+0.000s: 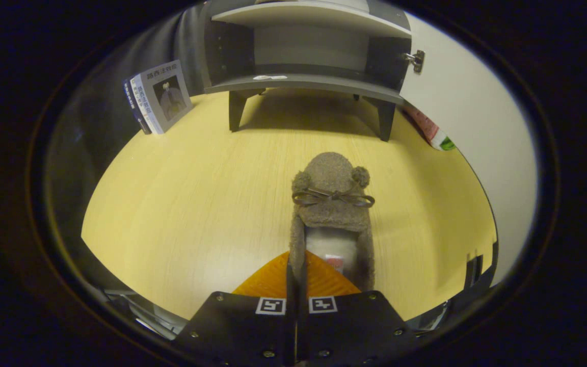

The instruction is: Open the shoe cabinet door, grab the shoes and put them into the shoe cabinet, then close the shoe cabinet door.

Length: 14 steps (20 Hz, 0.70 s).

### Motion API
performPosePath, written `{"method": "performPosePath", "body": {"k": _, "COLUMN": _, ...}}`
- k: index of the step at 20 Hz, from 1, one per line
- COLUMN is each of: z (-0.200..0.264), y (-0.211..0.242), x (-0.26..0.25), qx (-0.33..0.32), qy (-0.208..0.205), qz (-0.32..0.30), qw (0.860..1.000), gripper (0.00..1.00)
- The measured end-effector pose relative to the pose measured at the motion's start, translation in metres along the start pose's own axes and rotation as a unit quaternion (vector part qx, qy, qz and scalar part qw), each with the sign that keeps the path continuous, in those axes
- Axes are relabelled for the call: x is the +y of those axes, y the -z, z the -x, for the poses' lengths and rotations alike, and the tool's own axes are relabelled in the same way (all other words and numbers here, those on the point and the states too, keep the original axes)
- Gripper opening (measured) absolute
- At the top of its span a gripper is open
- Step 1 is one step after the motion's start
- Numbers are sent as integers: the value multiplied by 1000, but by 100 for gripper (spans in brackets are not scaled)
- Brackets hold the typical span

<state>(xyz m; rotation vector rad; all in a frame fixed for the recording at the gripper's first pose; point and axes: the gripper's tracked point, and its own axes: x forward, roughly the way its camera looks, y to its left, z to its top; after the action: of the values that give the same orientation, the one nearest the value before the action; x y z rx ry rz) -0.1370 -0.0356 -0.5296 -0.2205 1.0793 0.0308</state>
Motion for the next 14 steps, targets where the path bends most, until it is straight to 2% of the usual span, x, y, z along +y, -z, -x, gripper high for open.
{"method": "performPosePath", "body": {"k": 6, "z": 30, "y": -69, "x": -23, "qx": -57, "qy": 16, "qz": -30, "qw": 998, "gripper": 2}}
{"method": "performPosePath", "body": {"k": 14, "z": 127, "y": -199, "x": -43, "qx": -186, "qy": 51, "qz": -42, "qw": 980, "gripper": 2}}
